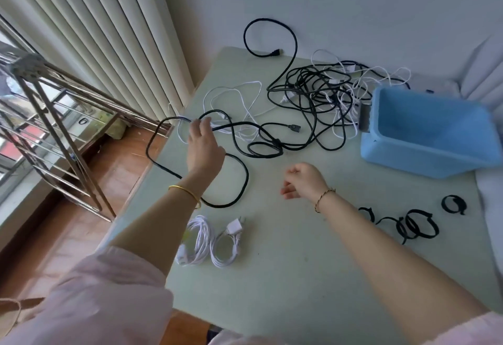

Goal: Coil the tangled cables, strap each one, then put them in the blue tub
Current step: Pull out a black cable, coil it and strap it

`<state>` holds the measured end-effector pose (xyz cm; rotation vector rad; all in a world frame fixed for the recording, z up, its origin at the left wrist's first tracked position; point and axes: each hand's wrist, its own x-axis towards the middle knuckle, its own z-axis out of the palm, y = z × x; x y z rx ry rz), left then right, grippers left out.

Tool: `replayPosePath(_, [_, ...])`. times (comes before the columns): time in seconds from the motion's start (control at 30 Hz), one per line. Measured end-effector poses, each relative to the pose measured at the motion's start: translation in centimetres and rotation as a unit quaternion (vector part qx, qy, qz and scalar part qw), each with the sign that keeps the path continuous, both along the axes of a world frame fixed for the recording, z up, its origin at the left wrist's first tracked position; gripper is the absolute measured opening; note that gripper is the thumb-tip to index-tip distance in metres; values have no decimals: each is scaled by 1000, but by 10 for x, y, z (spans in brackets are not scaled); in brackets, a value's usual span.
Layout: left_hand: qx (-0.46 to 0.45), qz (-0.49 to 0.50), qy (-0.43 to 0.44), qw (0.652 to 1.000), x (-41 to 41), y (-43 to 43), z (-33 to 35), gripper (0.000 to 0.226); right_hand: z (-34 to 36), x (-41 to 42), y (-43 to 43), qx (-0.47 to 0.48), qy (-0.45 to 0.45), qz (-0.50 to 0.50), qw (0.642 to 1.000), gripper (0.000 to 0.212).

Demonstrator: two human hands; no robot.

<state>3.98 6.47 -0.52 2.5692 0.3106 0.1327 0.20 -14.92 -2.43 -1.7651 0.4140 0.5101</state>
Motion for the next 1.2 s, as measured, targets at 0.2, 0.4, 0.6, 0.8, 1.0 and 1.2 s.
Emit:
replayPosePath(0.2, [112, -59, 47, 991, 37, 9, 2, 23, 13, 33, 2, 48, 7, -41, 998, 14])
replayPosePath(0.4, [-29, -281, -161, 946, 21, -37, 58, 19, 50, 64, 13, 324, 116, -158, 925, 52])
replayPosePath(0.6, [-126, -386, 97, 909, -3, -68, 57, 15, 104, 78, -35, 438, 44, -179, 880, 24])
replayPosePath(0.8, [151, -429, 47, 890, 8, -65, 43, 38, 131, 58, -64, 79, -132, -129, 980, 24])
replayPosePath(1.0, [250, -307, -86, 914, 16, -64, 62, 51, 151, 46, -78, -73, -373, -175, 908, 22])
replayPosePath(1.2, [297, -201, -109, 927, 36, -49, 105, 45, 169, 39, -95, -81, -508, -339, 788, 29])
